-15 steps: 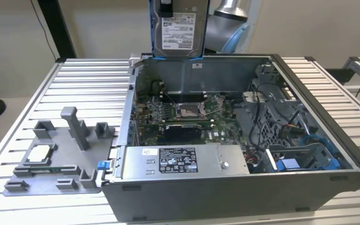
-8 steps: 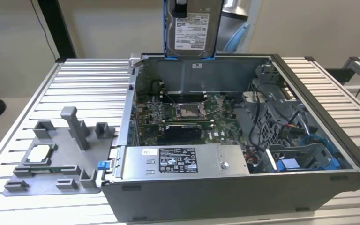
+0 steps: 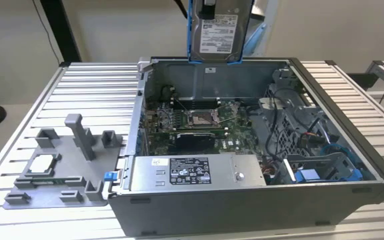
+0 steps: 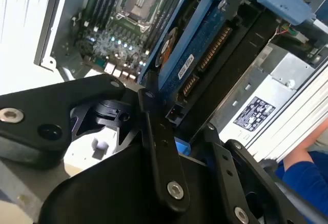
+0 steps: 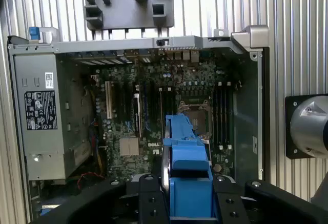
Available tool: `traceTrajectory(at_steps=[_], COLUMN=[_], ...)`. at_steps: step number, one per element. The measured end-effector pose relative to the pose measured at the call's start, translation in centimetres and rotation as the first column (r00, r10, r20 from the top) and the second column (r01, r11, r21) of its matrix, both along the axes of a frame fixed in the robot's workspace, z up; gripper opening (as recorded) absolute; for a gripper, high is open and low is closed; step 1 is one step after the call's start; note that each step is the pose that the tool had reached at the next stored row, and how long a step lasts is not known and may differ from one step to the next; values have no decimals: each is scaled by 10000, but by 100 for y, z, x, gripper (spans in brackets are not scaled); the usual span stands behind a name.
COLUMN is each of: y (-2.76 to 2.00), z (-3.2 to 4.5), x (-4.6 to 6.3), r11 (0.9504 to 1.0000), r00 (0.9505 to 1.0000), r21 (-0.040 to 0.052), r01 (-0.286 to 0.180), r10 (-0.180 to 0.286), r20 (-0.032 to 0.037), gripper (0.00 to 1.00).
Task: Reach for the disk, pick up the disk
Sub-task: 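Pick up the disk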
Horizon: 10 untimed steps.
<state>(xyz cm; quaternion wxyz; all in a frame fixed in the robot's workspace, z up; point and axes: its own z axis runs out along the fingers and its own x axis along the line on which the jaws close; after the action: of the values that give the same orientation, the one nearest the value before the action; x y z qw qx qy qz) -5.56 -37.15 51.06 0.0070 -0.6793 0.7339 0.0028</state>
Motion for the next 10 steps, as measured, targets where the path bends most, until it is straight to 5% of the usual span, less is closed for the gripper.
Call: traceTrajectory(at_steps=[10], y=[0], z=[-8], x=[294], r11=[10000], r00=[10000], r21=[1], r01=[0], r10=[0], r20=[0], gripper=[0])
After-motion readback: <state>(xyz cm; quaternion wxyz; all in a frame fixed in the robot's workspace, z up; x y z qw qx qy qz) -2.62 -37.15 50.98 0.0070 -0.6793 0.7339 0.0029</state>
